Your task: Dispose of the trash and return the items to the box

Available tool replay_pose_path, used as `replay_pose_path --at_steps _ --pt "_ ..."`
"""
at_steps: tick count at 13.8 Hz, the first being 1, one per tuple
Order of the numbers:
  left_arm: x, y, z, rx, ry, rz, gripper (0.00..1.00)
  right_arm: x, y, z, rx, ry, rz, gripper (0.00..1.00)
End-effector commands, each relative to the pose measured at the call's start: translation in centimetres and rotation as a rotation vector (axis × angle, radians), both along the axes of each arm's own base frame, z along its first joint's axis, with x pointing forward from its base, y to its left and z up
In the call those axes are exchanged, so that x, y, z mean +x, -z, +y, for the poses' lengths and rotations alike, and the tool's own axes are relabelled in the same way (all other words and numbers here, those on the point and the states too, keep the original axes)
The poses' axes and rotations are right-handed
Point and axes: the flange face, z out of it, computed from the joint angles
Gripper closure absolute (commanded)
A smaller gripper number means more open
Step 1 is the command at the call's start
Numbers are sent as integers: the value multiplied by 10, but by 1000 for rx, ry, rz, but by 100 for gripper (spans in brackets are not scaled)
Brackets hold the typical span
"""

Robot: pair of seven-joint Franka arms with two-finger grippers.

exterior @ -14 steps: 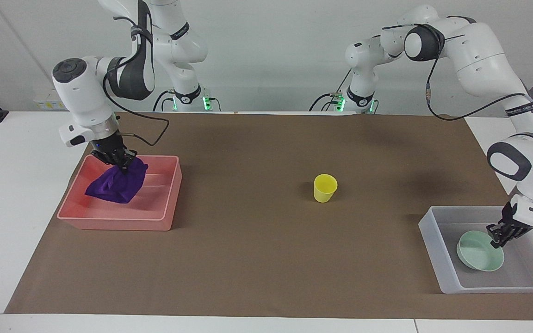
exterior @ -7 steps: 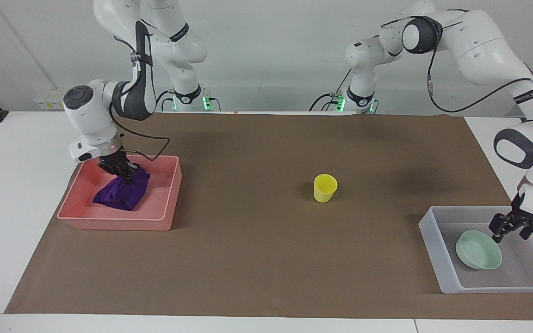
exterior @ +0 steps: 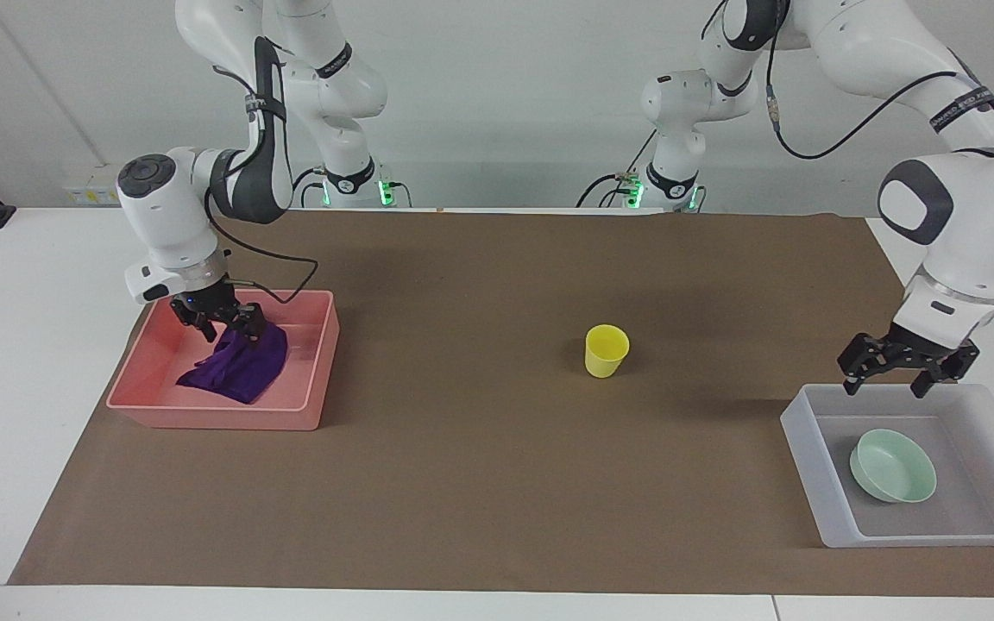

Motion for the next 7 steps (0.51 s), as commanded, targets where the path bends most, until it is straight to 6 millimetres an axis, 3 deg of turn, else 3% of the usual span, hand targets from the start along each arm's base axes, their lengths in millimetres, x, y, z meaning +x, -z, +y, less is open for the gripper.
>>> replay_pose_path --at_steps 1,3,7 --pt "-41 23 -61 2 -18 57 0 5 -49 15 1 -14 -12 0" --pt "-64 47 -103 -10 -17 48 0 2 -83 34 2 -40 -11 0" --pt "-106 77 -175 -29 -22 59 0 -7 -158 34 5 -32 37 0"
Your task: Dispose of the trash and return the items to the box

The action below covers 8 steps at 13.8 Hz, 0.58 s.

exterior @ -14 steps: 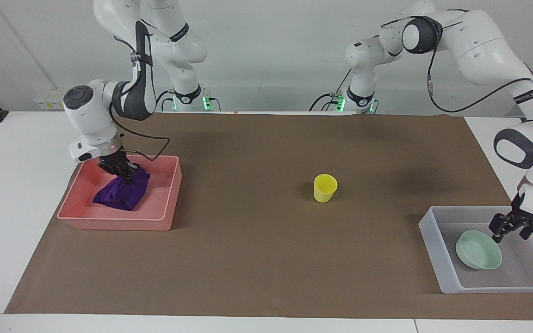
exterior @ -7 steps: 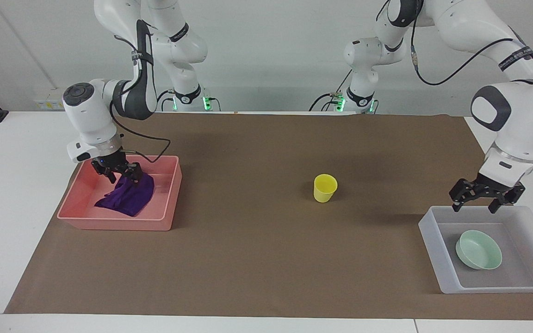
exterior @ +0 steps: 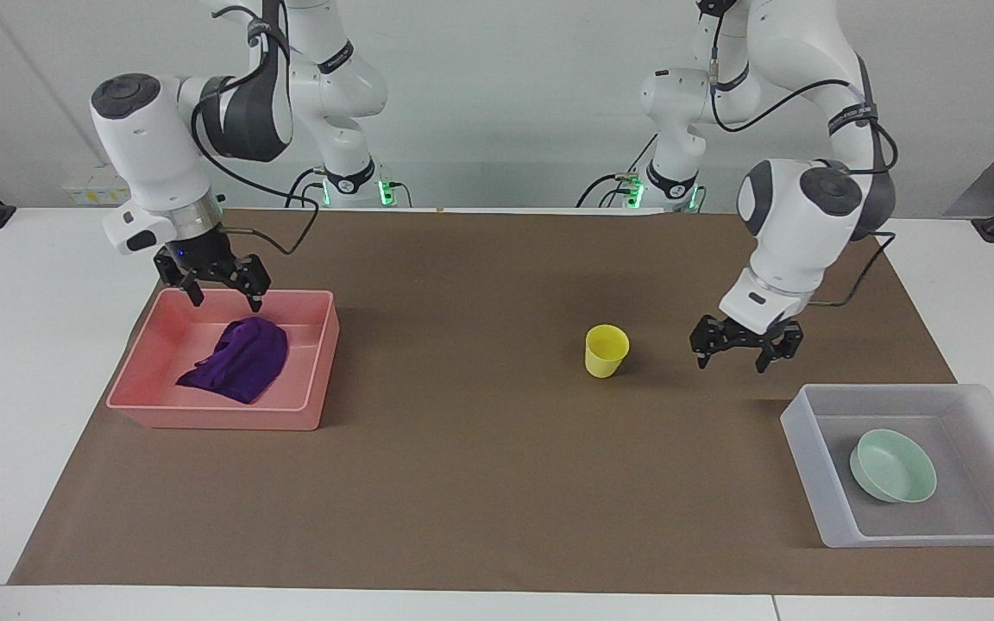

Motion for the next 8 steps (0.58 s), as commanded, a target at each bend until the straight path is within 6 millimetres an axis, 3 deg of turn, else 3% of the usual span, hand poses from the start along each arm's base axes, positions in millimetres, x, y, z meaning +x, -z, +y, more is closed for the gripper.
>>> replay_pose_path --at_steps 1,3,4,8 --pt "-32 2 -30 1 -35 -11 0 -7 -51 -3 5 25 27 0" --pt "-47 14 -63 -9 -47 -7 3 -15 -94 -8 9 39 51 0" --pt "-54 23 -71 -16 -62 -13 7 -18 -102 -7 11 40 60 0" --pt "-69 49 -95 -15 -36 0 12 -17 -106 0 9 40 57 0"
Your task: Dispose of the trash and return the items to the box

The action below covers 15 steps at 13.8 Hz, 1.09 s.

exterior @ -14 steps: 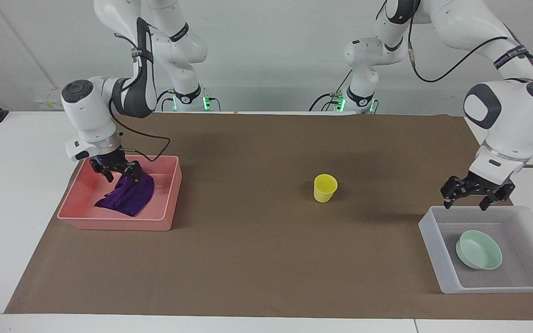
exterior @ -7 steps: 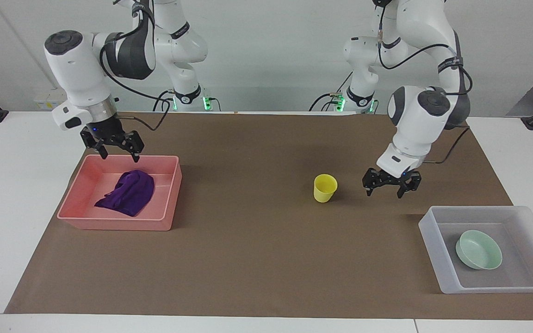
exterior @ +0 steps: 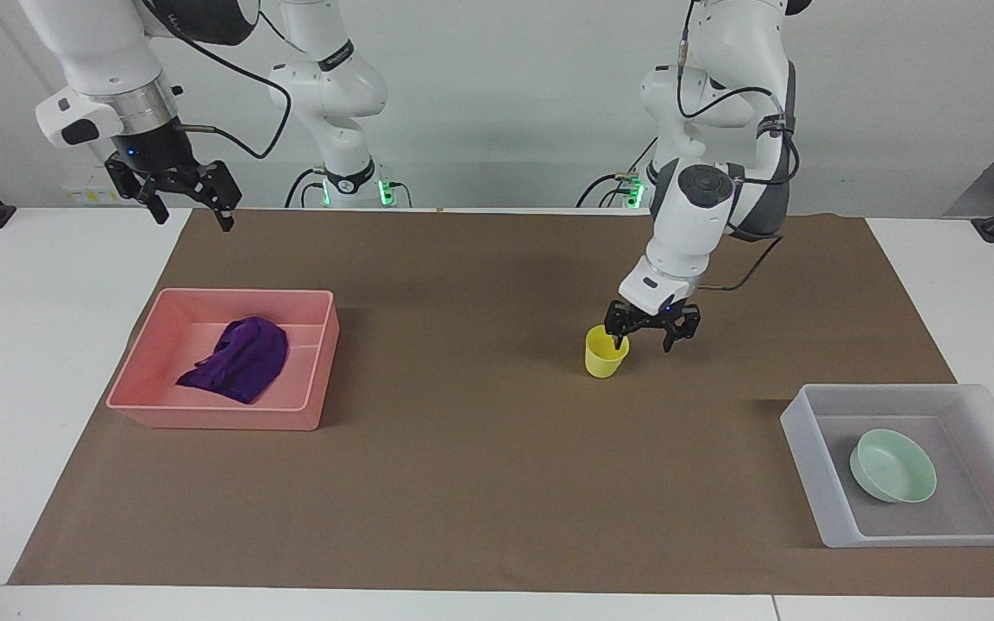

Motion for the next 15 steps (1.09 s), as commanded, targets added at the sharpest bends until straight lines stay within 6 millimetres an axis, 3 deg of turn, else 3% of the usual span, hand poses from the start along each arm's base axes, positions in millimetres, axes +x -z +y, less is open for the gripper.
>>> replay_pose_path --at_steps 1,2,3,4,7,10,13,15 --pt "-8 10 -5 -7 -41 -31 21 5 5 3 6 14 10 0" --pt "-8 13 -6 -10 -63 -32 37 3 5 16 4 -8 18 0" --pt "-15 18 -15 -8 -48 -23 59 3 4 16 2 -10 16 0" --pt "-18 21 -15 -12 -71 -23 98 5 4 17 -6 -13 14 0" --pt "-15 20 -12 -11 -74 -23 100 4 4 6 2 5 17 0" --pt "-7 2 -5 -13 -89 -29 100 6 2 15 -9 -13 19 0" --pt "27 -44 30 -4 -110 -36 100 4 3 17 -7 -15 22 0" --pt "49 -74 68 10 -79 -39 100 4 5 22 -5 -24 23 0"
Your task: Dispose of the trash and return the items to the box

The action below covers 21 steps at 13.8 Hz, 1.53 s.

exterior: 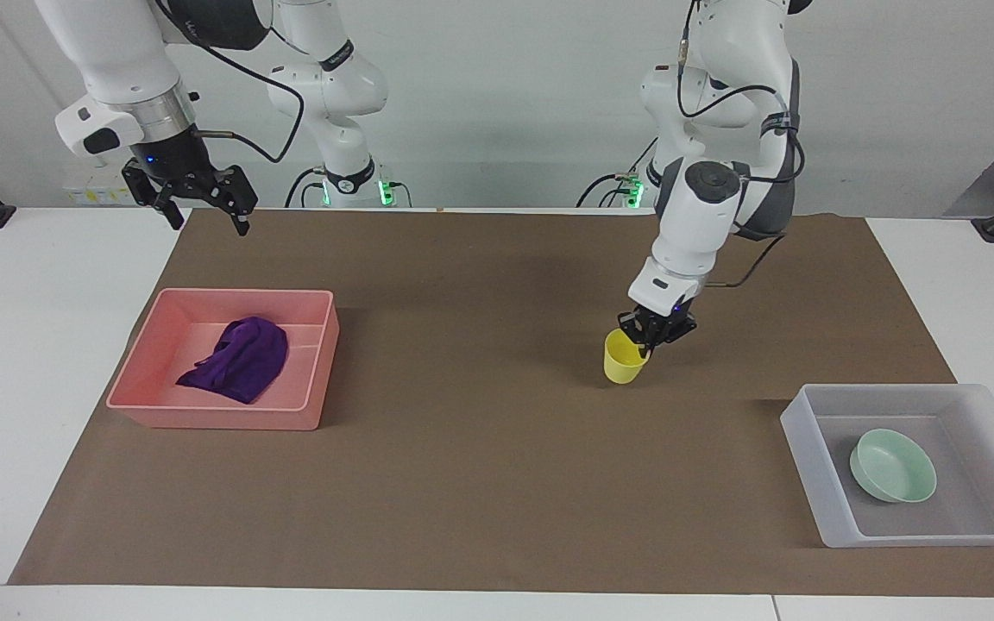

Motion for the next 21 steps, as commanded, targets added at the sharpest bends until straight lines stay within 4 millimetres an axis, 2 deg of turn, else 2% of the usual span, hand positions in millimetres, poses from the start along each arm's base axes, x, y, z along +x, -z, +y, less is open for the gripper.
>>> replay_pose_path --at_steps 1,2,4,5,6,8,10,13,15,17,18,21 --pt "28 -43 53 28 34 -5 100 -1 0 5 -11 7 15 0" --pt "39 -51 75 33 46 -16 100 -2 2 5 -11 6 19 0" --pt "57 -57 139 39 91 -41 100 -2 2 6 -9 6 21 0" --pt "64 -65 170 43 157 -58 100 -3 2 6 -8 4 21 0" --pt "70 -71 193 47 179 -74 100 -3 2 6 -6 3 22 0" --pt "73 -70 247 64 124 -101 100 -8 4 9 -4 -2 70 0" --pt "89 -79 292 87 95 -163 100 -9 3 10 -10 -10 87 0" --pt "110 -67 321 106 86 -178 100 -10 6 11 4 -2 83 0" --pt "123 -57 349 118 88 -184 100 -11 4 7 6 6 80 0" --pt "131 -39 357 116 82 -171 100 -11 5 7 6 6 85 0" --pt "134 -23 360 110 79 -155 100 -11 5 7 6 5 83 0" --pt "137 4 374 104 56 -157 100 -11 5 7 6 5 85 0"
